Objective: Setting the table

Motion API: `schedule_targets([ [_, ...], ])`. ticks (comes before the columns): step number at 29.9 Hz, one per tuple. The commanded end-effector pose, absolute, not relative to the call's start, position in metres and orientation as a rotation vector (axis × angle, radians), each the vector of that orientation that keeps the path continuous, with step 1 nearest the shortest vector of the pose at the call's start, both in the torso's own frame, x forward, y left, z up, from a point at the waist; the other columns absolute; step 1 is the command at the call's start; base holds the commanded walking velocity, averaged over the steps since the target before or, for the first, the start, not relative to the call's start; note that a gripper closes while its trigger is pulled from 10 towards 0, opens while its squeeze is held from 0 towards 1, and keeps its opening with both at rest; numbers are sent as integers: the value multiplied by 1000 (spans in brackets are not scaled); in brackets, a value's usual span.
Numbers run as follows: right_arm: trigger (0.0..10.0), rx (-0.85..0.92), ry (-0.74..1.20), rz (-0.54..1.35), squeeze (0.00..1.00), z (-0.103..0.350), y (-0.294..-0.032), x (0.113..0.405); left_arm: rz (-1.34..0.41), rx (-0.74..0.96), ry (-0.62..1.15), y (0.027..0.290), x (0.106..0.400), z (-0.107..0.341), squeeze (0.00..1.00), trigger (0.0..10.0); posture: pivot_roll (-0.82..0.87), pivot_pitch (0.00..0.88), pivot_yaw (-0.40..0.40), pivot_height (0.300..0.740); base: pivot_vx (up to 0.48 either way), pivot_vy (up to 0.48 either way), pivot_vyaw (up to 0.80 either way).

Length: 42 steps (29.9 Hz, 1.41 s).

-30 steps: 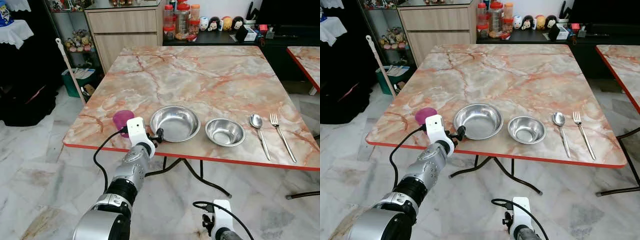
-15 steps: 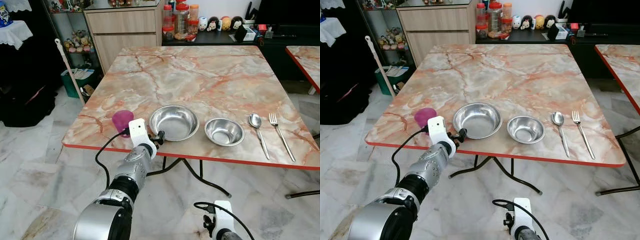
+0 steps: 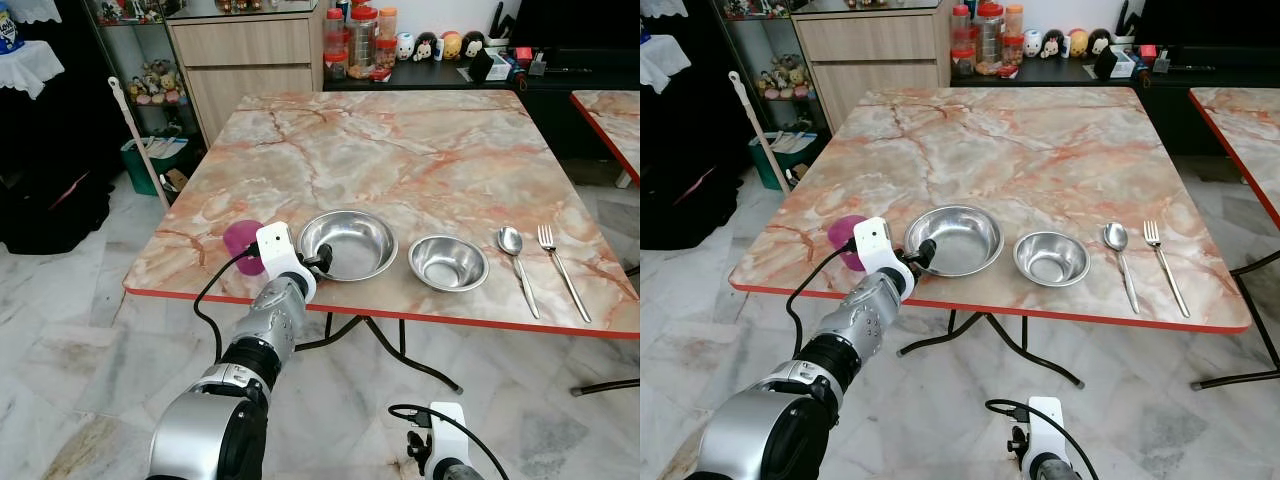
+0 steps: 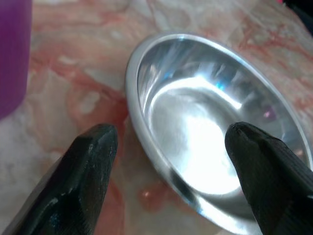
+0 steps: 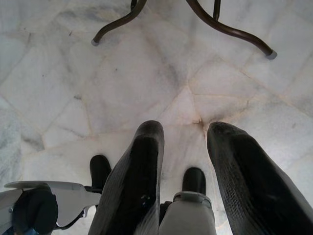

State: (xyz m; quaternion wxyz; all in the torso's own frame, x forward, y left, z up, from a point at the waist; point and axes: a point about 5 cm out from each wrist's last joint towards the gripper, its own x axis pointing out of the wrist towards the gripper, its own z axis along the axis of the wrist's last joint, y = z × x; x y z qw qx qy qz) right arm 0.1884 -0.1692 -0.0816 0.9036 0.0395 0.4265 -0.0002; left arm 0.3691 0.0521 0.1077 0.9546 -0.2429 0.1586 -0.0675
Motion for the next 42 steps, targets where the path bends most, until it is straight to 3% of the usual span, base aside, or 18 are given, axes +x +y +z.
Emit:
schedule_targets([
  [1, 10000, 90, 874, -5, 0, -81, -168, 189, -259, -555, 326, -3, 361, 125, 0, 10000, -198, 0, 86, 740, 0, 0, 0],
  [14, 10000, 88, 874, -5, 0, -81, -169, 189, -254, -541, 393, -5, 354, 109, 0, 10000, -204, 0, 83, 740, 0, 0, 0],
  [16, 10000, 87, 875, -5, 0, -81, -170, 189, -257, -549, 396, -6, 353, 108, 0, 9451, -213, 0, 84, 740, 0, 0, 0],
  [17, 10000, 88, 875, -5, 0, -81, -170, 188, -258, -547, 395, -6, 353, 108, 0, 6118, -213, 0, 84, 740, 0, 0, 0],
  [18, 10000, 90, 875, -5, 0, -81, -170, 189, -257, -544, 394, -5, 353, 108, 0, 0, -213, 0, 84, 740, 0, 0, 0],
  [42, 10000, 99, 880, 21, 0, -81, -162, 191, -205, -578, 444, 8, 351, 94, 0, 0, -201, 0, 103, 740, 0, 0, 0],
])
